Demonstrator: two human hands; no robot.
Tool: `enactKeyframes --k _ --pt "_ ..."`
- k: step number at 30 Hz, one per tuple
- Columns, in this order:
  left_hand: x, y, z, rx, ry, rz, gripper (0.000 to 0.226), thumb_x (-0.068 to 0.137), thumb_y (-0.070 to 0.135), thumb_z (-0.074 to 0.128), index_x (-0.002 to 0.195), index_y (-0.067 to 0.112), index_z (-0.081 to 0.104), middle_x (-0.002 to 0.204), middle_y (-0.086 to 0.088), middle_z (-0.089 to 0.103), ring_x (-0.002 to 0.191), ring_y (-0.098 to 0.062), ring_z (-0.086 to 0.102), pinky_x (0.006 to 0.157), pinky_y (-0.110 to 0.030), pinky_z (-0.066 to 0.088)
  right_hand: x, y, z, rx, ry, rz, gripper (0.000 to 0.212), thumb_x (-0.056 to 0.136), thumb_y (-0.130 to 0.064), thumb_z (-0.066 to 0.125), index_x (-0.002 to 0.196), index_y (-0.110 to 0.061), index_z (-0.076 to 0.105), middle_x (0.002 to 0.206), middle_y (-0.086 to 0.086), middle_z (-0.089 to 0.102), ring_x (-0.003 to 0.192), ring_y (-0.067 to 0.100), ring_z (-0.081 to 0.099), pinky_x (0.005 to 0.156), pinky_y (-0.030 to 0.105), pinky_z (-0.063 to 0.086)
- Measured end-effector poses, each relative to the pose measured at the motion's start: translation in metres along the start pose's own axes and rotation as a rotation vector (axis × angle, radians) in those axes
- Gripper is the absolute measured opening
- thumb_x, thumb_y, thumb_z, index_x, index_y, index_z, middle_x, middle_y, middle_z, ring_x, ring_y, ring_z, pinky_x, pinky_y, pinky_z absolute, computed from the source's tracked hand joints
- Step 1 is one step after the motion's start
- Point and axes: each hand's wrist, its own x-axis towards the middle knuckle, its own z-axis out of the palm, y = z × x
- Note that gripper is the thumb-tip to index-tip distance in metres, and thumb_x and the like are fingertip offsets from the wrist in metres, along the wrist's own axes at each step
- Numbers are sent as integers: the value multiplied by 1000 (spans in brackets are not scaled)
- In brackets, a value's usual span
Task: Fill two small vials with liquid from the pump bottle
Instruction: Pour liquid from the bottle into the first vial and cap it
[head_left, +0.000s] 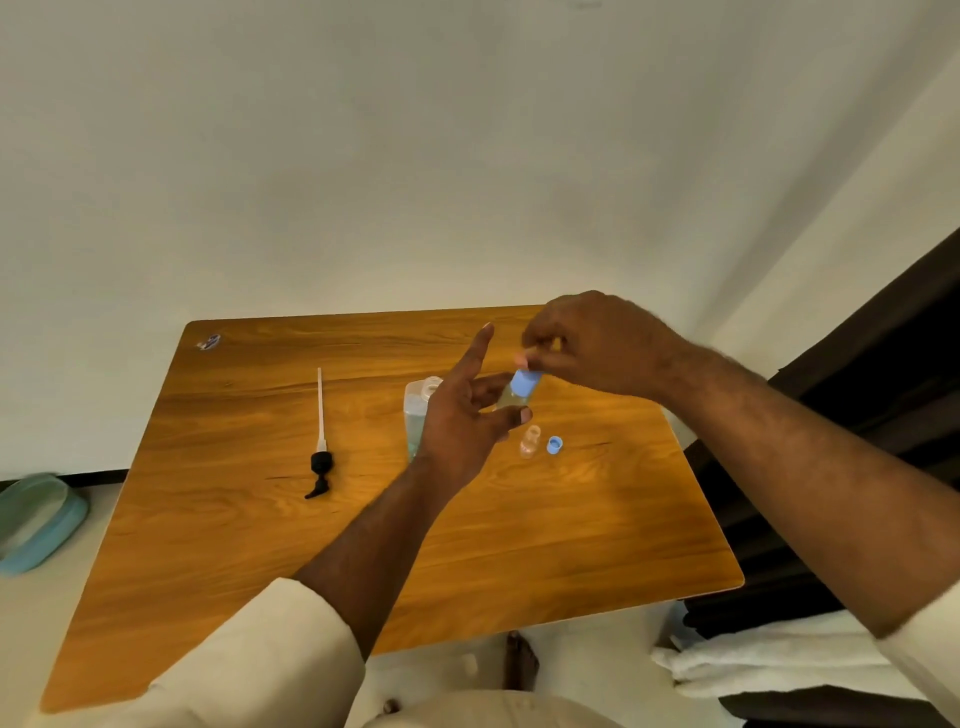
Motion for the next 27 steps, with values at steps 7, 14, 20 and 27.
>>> enactKeyframes --k 7,14,20,27 --pt "8 -10 2 3 -50 -17 86 79 -2 74 149 23 31 119 -4 69 117 -18 62 87 -36 55 -1 -5 3 37 -170 -155 19 86 -17 66 104 -10 69 98 5 67 86 16 58 76 29 49" --pt "21 -19 2 197 -149 100 14 84 9 71 98 11 71 80 6 68 75 -3 58 69 -18 44 6 13 9 -119 -196 -231 21 92 -25 56 105 -11 64 99 4 65 87 15 55 74 26 44" --pt "33 -42 20 333 17 191 23 83 9 72 106 14 71 93 4 74 85 9 63 73 -7 45 14 33 28 -175 -138 -279 23 94 -29 52 102 -11 63 95 5 63 80 10 45 69 23 35" --pt "54 -66 39 359 166 164 34 84 18 73 117 19 68 95 13 72 91 5 63 72 -2 40 22 62 58 -60 -67 -153 22 91 -28 57 101 -11 64 97 6 64 79 11 46 66 23 36"
